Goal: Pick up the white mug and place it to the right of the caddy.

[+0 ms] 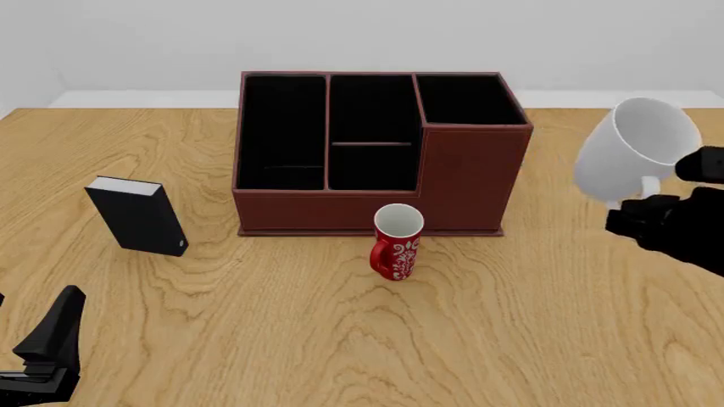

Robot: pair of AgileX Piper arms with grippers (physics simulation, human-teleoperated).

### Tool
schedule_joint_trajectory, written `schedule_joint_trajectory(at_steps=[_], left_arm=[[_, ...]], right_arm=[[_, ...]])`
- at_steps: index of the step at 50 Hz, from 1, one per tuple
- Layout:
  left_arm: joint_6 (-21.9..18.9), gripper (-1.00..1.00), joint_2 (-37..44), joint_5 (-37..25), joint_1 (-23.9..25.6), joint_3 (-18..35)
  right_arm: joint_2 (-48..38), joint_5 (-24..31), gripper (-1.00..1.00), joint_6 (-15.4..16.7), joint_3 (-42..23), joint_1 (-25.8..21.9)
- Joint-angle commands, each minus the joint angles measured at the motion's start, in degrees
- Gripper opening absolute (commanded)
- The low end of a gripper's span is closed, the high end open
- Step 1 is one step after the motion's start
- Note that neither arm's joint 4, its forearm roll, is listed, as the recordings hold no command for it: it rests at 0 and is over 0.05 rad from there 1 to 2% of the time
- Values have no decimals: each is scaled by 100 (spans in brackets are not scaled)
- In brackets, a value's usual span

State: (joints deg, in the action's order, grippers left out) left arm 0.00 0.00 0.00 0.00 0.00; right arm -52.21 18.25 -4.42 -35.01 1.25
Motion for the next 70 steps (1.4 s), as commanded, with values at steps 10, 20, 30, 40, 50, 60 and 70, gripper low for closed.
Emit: schedule_joint_trajectory(at_steps=[10,20,30,40,50,60,70], left_arm=[[0,100,0,0,0,0],[0,100,0,0,0,0],[0,100,0,0,0,0],[0,100,0,0,0,0],[0,100,0,0,0,0],[0,100,0,0,0,0],[0,100,0,0,0,0]], right_arm=[[-81,2,-100,7,-163,408],[-500,9,-100,16,-574,466],[-1329,2,-100,61,-1217,412],[-1904,305,-100,86,-2063,416],[-2316,594,-100,184,-2717,449],[-2801,865,-100,220,-3312,505],[-3344,864,-100,290,-3554,564]])
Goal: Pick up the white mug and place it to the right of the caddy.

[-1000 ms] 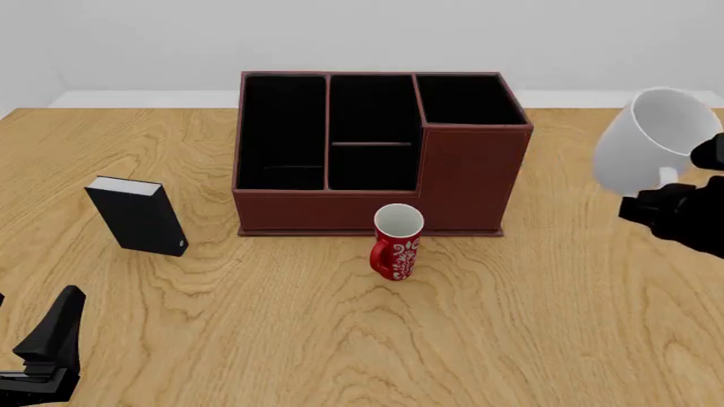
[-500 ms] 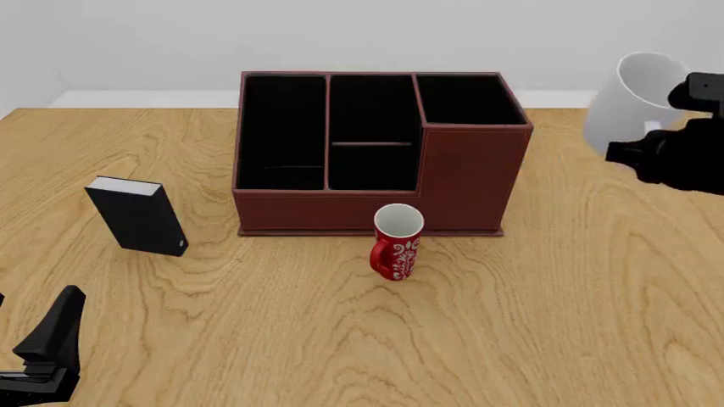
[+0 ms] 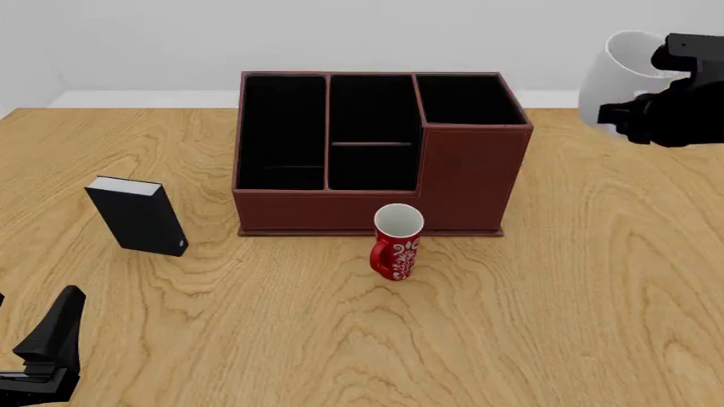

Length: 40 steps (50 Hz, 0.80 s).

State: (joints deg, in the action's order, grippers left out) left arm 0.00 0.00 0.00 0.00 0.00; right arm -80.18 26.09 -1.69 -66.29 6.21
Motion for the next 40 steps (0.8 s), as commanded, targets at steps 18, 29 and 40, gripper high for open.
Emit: schedule_joint_trajectory(at_steps=[18,29,40], left_arm=[[0,100,0,0,0,0],[0,100,0,0,0,0],[0,100,0,0,0,0]], right_arm=[[-1493,409,-100,23,-1344,-21],[-1901,600,-100,89,-1797,-10],[-2300,581,-100,136,-1966,38]])
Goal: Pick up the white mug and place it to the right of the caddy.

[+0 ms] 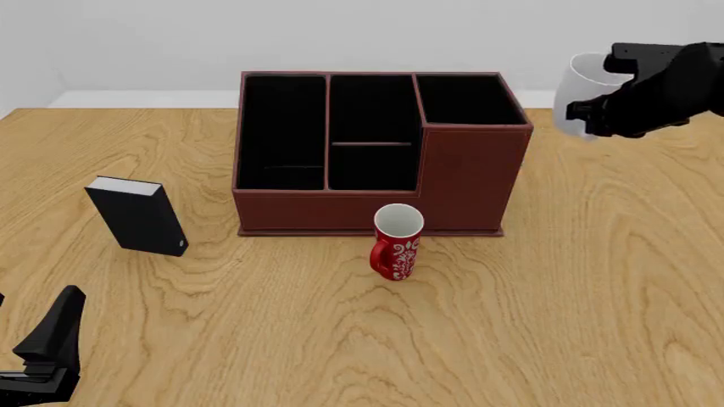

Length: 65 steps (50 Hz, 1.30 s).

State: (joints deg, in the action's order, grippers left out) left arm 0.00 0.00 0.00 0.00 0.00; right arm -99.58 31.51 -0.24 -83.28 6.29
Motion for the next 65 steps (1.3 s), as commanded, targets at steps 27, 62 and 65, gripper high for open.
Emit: schedule_joint_trajectory(at_steps=[27,62,65], left_arm=[[0,100,0,0,0,0],[0,100,0,0,0,0],[0,100,0,0,0,0]], right_arm=[[-593,-267,-100,133,238,74],[-727,-587,-100,160,599,-120],[-771,-618,-100,150,613,-130]])
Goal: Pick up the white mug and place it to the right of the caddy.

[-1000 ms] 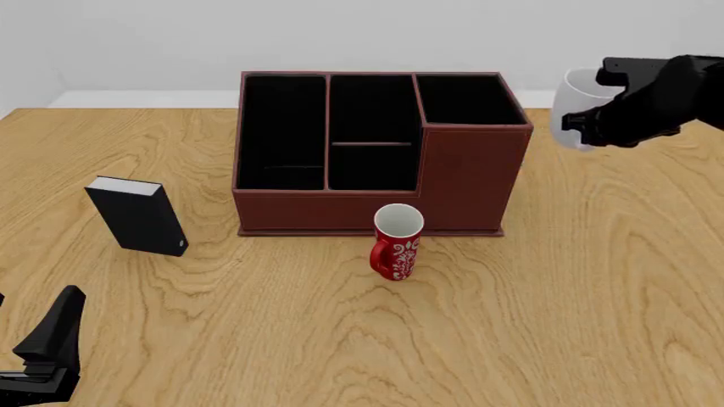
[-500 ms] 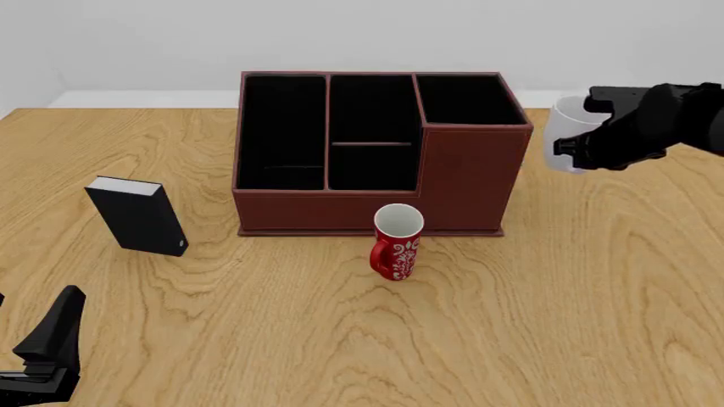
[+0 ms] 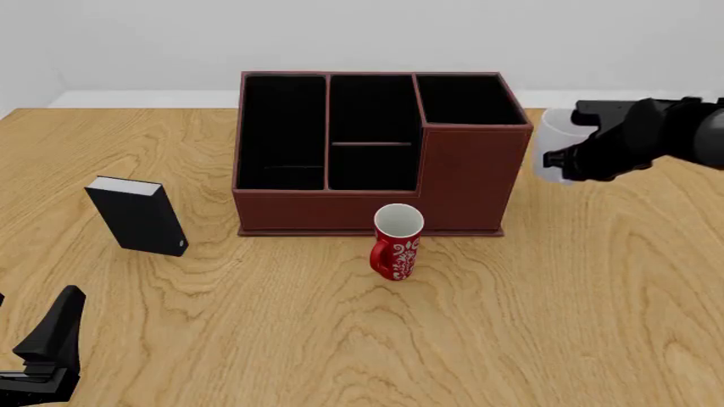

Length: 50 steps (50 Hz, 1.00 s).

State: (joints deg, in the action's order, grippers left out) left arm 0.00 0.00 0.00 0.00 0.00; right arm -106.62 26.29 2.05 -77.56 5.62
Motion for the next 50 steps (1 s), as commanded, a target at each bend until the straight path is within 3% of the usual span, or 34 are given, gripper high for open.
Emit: schedule_joint_trajectory(at_steps=[1,50], left_arm=[[0,100,0,0,0,0],[0,100,0,0,0,0]], right_arm=[[-76,-104,-100,-75,46,-60],[-543,-683,-100,-226,498,-262]])
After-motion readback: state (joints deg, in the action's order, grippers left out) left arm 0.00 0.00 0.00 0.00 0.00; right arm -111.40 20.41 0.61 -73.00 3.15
